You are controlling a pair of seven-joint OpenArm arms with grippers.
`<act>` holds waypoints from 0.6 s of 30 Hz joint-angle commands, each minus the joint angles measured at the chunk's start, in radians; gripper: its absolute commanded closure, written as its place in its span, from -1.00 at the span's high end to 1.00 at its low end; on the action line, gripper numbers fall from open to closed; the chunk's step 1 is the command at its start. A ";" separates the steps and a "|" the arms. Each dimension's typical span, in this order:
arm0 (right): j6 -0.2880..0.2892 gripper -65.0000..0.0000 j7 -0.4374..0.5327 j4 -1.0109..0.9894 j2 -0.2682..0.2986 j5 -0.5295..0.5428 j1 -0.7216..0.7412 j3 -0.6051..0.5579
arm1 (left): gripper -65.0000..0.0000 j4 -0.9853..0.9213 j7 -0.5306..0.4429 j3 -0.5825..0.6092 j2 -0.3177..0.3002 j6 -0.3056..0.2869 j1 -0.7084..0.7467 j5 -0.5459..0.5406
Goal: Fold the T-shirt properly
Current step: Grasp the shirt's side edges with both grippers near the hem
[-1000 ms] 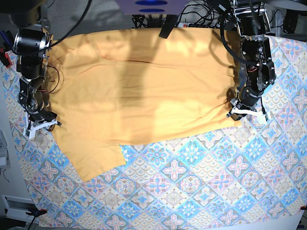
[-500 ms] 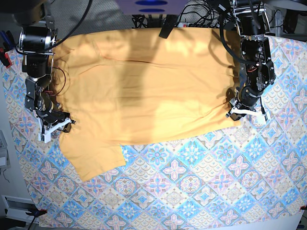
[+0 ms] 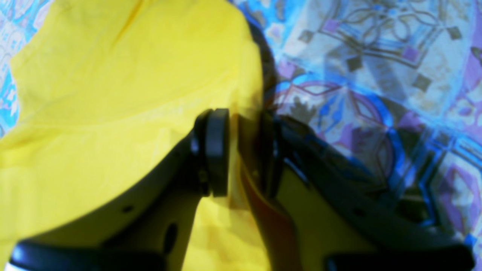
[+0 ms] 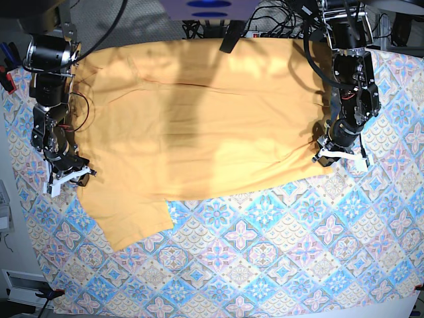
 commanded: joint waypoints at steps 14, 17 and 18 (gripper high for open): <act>0.010 -0.92 0.055 -0.029 0.019 0.010 0.055 0.003 | -1.00 0.024 -0.016 -0.002 -0.010 -0.008 0.008 -0.010; 0.010 -0.92 0.054 -0.029 0.019 0.010 0.055 0.003 | -1.00 0.024 -0.016 -0.002 -0.010 -0.008 0.008 -0.010; 0.010 -0.93 0.054 -0.029 0.019 0.010 0.054 0.003 | -1.00 0.024 -0.016 -0.002 -0.010 -0.008 0.008 -0.010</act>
